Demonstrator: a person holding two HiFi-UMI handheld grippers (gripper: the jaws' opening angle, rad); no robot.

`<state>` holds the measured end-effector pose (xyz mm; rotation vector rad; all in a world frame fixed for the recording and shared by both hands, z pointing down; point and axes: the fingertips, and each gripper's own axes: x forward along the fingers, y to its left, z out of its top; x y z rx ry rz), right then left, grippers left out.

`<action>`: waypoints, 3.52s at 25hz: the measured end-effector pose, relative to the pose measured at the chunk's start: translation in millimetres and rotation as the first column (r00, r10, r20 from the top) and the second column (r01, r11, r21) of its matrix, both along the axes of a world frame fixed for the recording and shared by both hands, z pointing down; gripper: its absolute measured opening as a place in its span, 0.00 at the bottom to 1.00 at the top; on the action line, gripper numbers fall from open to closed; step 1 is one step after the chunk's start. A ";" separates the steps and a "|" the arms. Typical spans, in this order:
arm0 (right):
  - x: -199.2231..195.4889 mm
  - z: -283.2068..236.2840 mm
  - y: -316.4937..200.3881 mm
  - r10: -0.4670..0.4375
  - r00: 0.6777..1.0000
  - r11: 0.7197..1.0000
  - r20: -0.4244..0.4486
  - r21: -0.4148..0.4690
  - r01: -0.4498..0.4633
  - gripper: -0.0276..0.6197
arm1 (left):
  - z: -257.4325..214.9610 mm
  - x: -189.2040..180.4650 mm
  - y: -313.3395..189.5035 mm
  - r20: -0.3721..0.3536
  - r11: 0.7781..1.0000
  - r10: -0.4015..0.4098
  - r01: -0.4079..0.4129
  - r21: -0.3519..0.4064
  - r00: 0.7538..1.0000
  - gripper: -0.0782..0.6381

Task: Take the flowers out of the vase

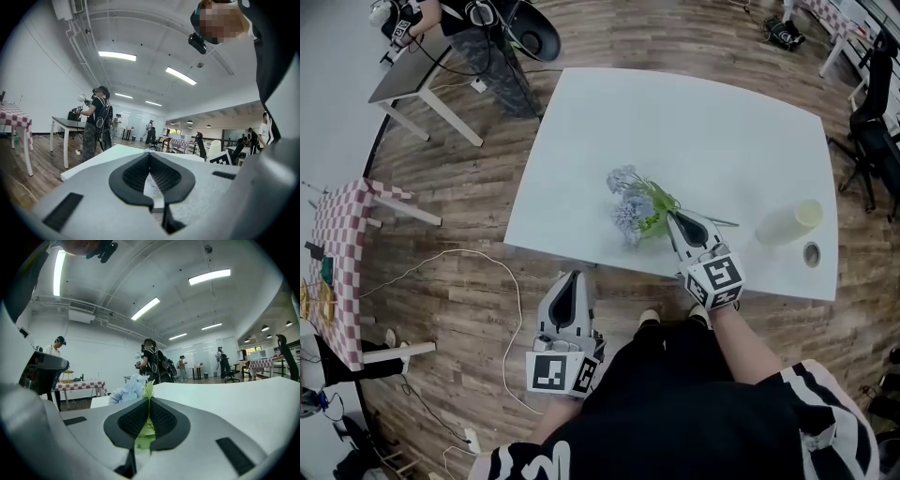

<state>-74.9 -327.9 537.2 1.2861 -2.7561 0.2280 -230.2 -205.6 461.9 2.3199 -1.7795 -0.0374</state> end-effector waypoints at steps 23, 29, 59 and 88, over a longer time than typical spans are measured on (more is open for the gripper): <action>-14.0 0.1 -0.7 -0.067 0.998 0.998 -0.008 0.015 0.068 0.25 | -8.7 0.0 -3.6 -0.013 1.000 0.001 -0.001 0.023 1.000 0.12; -7.0 -13.2 3.2 -0.053 0.998 0.998 0.020 0.041 0.052 0.25 | -11.1 5.8 -5.1 -0.013 0.999 0.021 -0.020 0.032 1.000 0.12; 94.2 -135.8 45.9 0.239 0.966 0.934 0.103 0.248 -0.257 0.24 | -40.1 111.9 -40.7 -0.026 0.940 0.319 -0.313 0.133 0.947 0.12; 142.2 -148.2 110.7 0.293 0.947 0.912 0.129 0.261 -0.318 0.07 | -58.0 187.3 -19.3 0.001 0.869 0.465 -0.456 0.192 0.885 0.12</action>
